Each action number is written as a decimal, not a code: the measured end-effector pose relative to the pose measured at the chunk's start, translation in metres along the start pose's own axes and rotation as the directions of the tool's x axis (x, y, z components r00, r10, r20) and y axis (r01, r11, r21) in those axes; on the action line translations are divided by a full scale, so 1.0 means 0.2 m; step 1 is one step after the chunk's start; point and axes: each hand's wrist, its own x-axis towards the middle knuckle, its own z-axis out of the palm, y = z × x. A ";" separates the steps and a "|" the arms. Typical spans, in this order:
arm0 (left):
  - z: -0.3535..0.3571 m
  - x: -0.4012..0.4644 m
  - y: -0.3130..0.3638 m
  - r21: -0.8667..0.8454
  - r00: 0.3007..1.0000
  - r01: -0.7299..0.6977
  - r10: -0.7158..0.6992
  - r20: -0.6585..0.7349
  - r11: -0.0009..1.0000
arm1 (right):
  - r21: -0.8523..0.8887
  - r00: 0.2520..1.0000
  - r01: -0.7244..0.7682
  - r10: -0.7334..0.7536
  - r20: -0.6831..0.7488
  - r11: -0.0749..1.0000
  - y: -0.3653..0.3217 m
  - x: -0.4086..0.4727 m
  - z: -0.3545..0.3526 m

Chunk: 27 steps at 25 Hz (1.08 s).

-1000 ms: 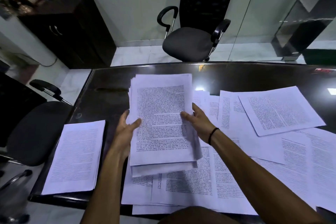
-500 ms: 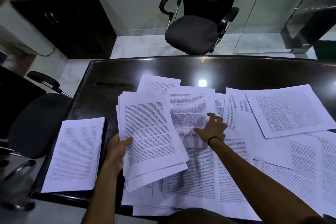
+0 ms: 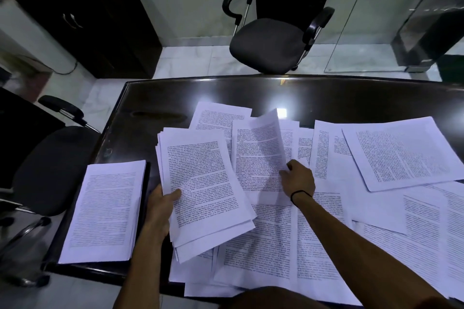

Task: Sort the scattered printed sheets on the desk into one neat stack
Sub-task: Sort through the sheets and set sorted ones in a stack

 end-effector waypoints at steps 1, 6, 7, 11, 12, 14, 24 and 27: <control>0.00 -0.01 0.01 -0.001 1.000 -0.011 0.011 -0.006 1.000 | 0.067 1.000 0.020 -0.020 0.001 0.998 0.00 0.00 -0.01; -0.04 -0.07 0.07 0.080 0.982 -0.135 0.144 -0.118 0.988 | 0.205 0.982 0.182 -0.188 0.008 0.962 -0.09 0.02 -0.17; -0.06 -0.08 0.08 0.128 0.973 -0.161 0.180 -0.147 0.979 | 0.257 0.980 0.187 -0.196 0.012 0.948 -0.10 0.02 -0.21; -0.09 -0.13 0.13 0.178 0.947 -0.237 0.268 -0.175 0.955 | 0.538 0.960 0.134 -0.243 0.136 0.832 -0.16 -0.04 -0.34; -0.08 -0.15 0.14 0.163 0.951 -0.250 0.274 -0.144 0.954 | 0.595 0.945 0.106 -0.267 0.189 0.797 -0.19 -0.09 -0.35; -0.05 -0.19 0.15 0.111 0.961 -0.264 0.271 -0.049 0.958 | 0.634 0.892 0.062 -0.327 0.311 0.771 -0.24 -0.21 -0.35; -0.02 -0.43 -0.02 -0.080 0.966 -0.141 0.155 0.209 0.987 | 0.375 0.836 0.007 -0.211 0.506 0.927 -0.11 -0.53 -0.09; -0.03 -0.46 -0.07 -0.127 0.981 0.001 0.024 0.192 0.992 | 0.449 0.794 -0.003 -0.271 0.544 0.894 -0.08 -0.62 -0.05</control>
